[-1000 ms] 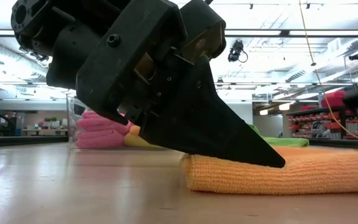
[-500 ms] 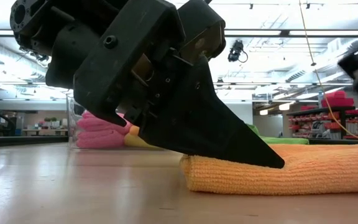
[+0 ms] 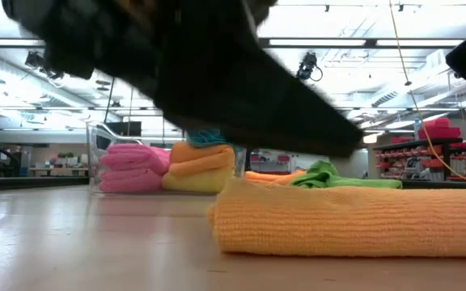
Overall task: Fold microfiber towels
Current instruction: Fold the bottom orange microfiber cloth
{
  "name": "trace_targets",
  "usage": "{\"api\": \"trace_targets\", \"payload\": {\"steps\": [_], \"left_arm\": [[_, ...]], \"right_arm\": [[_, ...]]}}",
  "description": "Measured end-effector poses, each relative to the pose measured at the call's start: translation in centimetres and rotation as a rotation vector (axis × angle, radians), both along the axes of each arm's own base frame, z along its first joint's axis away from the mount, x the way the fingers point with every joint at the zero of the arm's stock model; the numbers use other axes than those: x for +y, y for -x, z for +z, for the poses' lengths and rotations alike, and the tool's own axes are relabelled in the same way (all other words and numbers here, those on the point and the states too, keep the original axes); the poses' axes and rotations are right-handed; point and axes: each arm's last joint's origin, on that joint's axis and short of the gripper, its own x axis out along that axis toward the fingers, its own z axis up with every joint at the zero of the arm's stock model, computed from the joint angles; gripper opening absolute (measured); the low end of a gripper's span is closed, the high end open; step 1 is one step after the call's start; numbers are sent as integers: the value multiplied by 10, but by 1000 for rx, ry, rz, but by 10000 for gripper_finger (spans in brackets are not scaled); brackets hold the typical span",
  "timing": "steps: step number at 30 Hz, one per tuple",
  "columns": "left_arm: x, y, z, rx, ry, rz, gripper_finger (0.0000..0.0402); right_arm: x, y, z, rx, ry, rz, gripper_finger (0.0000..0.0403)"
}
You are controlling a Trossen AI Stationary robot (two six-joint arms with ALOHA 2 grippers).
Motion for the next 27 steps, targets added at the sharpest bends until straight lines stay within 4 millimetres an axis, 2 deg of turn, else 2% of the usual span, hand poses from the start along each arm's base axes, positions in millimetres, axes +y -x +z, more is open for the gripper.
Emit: {"api": "trace_targets", "payload": {"steps": [6,10,14,20,27], "left_arm": [[15,-6,7,3,-60,44,176],[36,-6,-7,150,-115,113,169],[47,-7,-10,201,-111,151,162],[38,-4,-10,203,-94,105,162],[18,-1,-4,135,-62,57,162]], "right_arm": [[15,-14,-13,52,12,16,138],[21,-19,-26,138,13,3,138],[23,-19,-33,218,4,-27,138],[11,-12,-37,331,56,-123,138],[-7,-17,-34,374,161,-123,138]]}}
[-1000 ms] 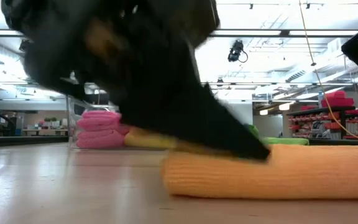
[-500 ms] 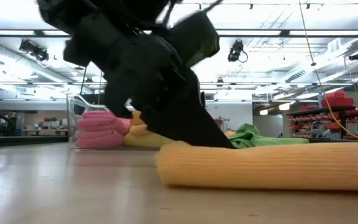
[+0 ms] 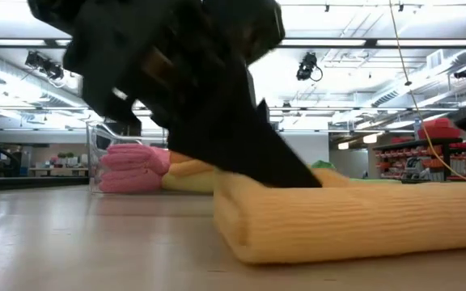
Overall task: Fold microfiber towels
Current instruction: Fold the bottom orange microfiber cloth
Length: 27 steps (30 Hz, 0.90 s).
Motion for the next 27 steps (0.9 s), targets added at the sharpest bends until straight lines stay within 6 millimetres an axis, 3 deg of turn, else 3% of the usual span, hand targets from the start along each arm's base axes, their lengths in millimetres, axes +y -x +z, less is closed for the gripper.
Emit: {"api": "trace_targets", "payload": {"steps": [18,27], "left_arm": [[-12,5,3,-14,26,-18,135],[-8,15,24,32,-72,5,131]], "right_arm": [[-64,-19,10,146,315,78,139],[-94,-25,25,181,417,103,138]]}}
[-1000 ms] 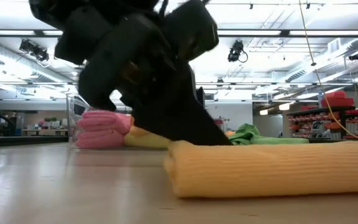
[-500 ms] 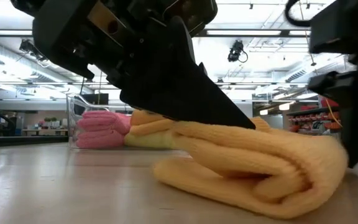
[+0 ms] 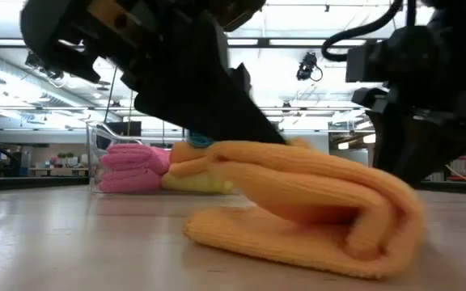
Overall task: Fold microfiber towels
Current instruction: Fold the bottom orange microfiber cloth
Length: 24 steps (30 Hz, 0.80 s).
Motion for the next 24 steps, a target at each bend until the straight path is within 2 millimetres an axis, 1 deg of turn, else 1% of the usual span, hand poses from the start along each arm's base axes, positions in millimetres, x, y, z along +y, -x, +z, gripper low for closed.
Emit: {"api": "trace_targets", "payload": {"steps": [4,7,10,12,16,19,21,24], "left_arm": [[2,4,5,28,-16,3,126],[4,5,6,50,-7,27,126],[6,5,4,66,19,55,134],[6,4,4,63,15,53,150],[6,4,5,53,23,54,200],[8,6,11,64,15,42,232],[10,10,17,86,17,30,243],[13,13,23,127,39,4,248]], "right_arm": [[-3,2,5,3,-1,-9,138],[0,4,11,-20,-21,-8,138],[5,6,16,-50,-41,0,138],[7,7,17,-55,-51,-1,138],[11,9,18,-65,-62,-6,138],[15,12,18,-69,-69,-4,138],[19,14,18,-78,-72,5,138],[26,15,18,-108,-96,19,138]]}}
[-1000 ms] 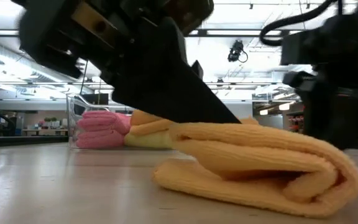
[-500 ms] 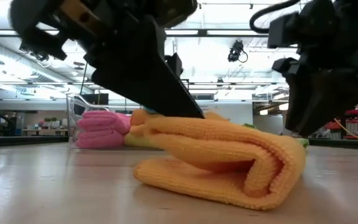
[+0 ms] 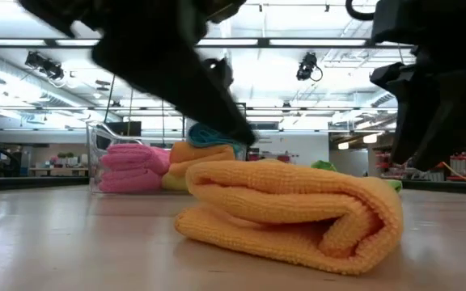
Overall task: Fold microfiber towels
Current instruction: Fold the bottom orange microfiber cloth
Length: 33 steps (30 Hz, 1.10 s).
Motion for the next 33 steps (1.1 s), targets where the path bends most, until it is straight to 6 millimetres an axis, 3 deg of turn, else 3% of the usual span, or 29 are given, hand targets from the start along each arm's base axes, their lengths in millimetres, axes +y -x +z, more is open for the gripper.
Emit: {"api": "trace_targets", "payload": {"steps": [9,17,23,29,33], "left_arm": [[-3,7,-21,126,-48,-20,218],[-15,5,-36,104,-17,-28,190],[-22,-1,-31,6,28,-45,178],[-21,-4,-29,-27,28,-51,172],[-20,-2,-28,-6,3,-64,171]], "right_arm": [[14,3,-17,-192,-107,102,138],[1,10,-36,-190,-167,41,138],[-26,5,-46,-151,-103,17,138],[-66,-14,-47,-156,-55,-37,138],[-72,-18,-45,-124,-53,-48,138]]}}
